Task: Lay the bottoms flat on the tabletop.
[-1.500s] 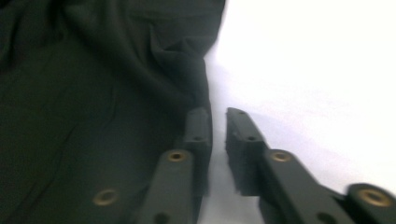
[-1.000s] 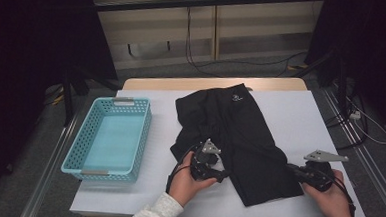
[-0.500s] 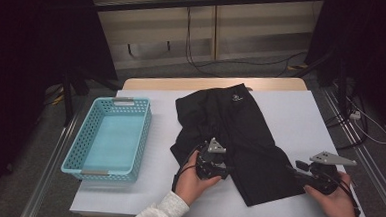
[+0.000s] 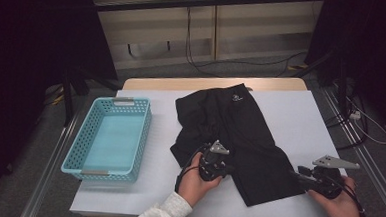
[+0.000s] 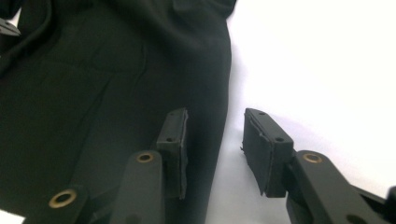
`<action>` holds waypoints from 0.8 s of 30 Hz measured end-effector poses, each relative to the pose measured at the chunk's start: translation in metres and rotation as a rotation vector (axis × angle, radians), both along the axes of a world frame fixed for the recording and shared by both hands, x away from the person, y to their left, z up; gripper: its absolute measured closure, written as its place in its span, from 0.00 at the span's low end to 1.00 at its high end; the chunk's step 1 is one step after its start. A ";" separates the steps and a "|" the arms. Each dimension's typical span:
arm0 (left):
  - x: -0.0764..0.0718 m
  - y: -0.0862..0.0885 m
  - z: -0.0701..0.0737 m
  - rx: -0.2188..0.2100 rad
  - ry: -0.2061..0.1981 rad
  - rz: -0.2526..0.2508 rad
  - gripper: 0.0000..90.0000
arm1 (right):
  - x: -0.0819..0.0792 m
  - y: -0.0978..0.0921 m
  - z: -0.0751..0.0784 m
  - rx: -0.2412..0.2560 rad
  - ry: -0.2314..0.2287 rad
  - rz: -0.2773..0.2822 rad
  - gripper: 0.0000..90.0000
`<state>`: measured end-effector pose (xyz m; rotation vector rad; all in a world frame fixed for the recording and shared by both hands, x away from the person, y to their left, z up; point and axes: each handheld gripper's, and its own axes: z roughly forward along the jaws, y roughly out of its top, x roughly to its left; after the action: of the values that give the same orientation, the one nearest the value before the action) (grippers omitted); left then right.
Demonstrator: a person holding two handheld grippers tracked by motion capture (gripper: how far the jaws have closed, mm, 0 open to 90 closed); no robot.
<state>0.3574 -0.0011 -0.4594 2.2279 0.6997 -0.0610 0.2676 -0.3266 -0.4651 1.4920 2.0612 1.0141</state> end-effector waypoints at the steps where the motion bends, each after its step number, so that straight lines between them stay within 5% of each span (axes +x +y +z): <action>1: 0.000 0.001 0.001 0.000 0.005 -0.001 1.00 | 0.000 0.000 0.000 0.001 -0.002 0.000 0.67; 11: 0.001 0.013 0.006 0.005 0.043 -0.006 1.00 | -0.002 0.003 0.000 0.001 0.010 0.030 0.75; 24: 0.003 0.023 0.010 -0.014 0.064 0.003 1.00 | -0.006 0.003 0.000 0.016 0.029 0.049 1.00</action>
<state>0.3602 0.0216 -0.4491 2.2195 0.7352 -0.1354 0.2616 -0.3234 -0.4646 1.4791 2.1244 1.0354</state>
